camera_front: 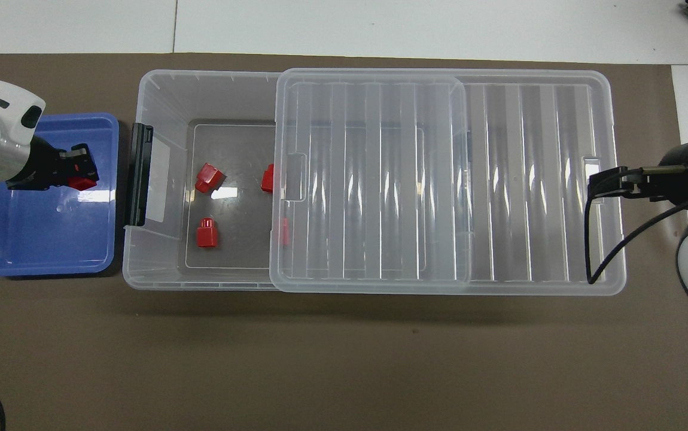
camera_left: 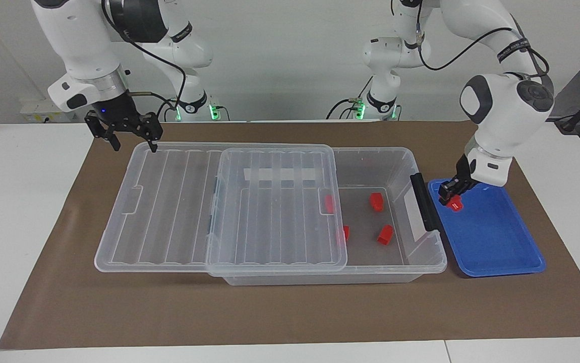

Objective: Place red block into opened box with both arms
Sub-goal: 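Carry the red block over the opened box with the left gripper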

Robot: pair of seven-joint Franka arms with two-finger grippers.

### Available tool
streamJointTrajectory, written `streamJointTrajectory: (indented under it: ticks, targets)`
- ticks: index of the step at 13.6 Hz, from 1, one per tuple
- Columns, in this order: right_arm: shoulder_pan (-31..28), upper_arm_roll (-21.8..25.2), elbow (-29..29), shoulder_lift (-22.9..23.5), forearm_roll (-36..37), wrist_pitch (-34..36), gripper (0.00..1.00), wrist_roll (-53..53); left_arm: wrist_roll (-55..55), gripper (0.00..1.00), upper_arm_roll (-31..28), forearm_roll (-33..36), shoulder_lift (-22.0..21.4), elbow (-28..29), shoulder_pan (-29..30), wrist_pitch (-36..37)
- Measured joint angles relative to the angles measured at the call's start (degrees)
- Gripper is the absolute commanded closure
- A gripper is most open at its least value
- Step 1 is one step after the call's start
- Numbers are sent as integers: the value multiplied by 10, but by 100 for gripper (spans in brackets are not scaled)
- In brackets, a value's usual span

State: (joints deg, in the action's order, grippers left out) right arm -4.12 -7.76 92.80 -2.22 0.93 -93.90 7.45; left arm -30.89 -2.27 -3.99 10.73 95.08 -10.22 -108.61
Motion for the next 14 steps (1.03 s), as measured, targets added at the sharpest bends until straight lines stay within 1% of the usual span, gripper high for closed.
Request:
streamJointTrajectory:
  ticks: [2,4,5,7,10,14]
  targets:
    - [3,0,-6,4,0,4,4,0,-50,100,0,0,7,-26,-23,21]
    - [6,0,-6,10,0,4,3,0,-92,100,0,0,13,-27,-53,3]
    - [6,0,-6,12,0,4,3,0,-105,100,0,0,16,-15,-70,-28]
    - [6,1,-7,13,0,4,3,0,-120,100,0,1,18,41,-110,-104]
    - [6,1,-8,13,0,4,3,0,-123,100,-1,29,21,102,-146,-138]
    - [5,3,-11,13,1,5,3,0,-112,100,-3,56,21,168,-155,-184]
